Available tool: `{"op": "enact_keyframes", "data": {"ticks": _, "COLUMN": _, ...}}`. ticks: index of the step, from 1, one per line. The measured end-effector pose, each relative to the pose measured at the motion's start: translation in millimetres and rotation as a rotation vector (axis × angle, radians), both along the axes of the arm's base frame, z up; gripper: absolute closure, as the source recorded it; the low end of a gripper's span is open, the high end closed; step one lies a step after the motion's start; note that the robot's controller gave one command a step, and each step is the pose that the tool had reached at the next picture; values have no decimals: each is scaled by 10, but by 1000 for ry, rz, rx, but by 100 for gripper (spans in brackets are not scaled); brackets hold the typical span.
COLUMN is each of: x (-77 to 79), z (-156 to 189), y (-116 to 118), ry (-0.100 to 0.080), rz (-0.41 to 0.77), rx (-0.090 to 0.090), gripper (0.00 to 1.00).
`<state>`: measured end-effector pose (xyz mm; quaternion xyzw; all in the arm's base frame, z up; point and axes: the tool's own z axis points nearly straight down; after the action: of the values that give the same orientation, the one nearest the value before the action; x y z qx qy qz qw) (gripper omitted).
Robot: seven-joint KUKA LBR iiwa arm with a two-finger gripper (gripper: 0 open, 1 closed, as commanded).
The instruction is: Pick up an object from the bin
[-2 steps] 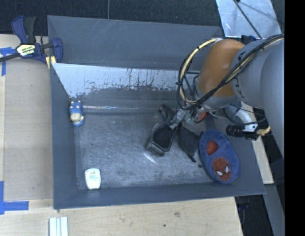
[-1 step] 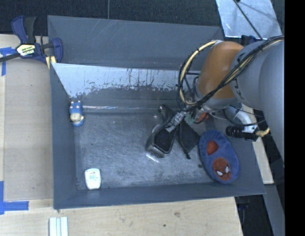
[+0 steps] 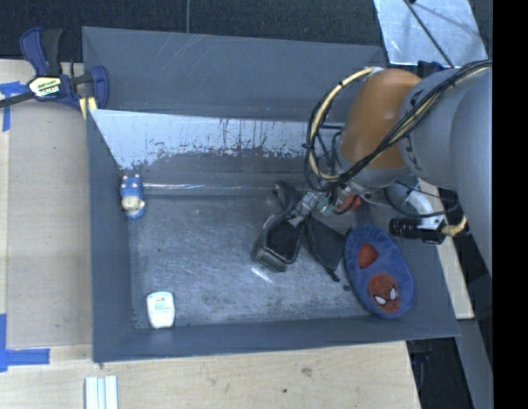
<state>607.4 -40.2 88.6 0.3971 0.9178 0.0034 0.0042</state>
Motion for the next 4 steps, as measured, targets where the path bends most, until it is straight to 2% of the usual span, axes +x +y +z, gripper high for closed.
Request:
{"op": "enact_keyframes", "data": {"ticks": 1, "x": -1, "z": 7, "y": -2, "ry": 3, "rz": -18, "rx": 0, "gripper": 100}}
{"op": "enact_keyframes", "data": {"ticks": 2, "x": -64, "z": 1189, "y": -9, "ry": -1, "rz": -9, "rx": -4, "gripper": 100}}
{"op": "enact_keyframes", "data": {"ticks": 3, "x": -396, "z": 409, "y": -405, "ry": 17, "rz": 35, "rx": -5, "gripper": 100}}
{"op": "enact_keyframes", "data": {"ticks": 4, "x": -657, "z": 317, "y": -1071, "ry": 8, "rz": -265, "rx": -1, "gripper": 100}}
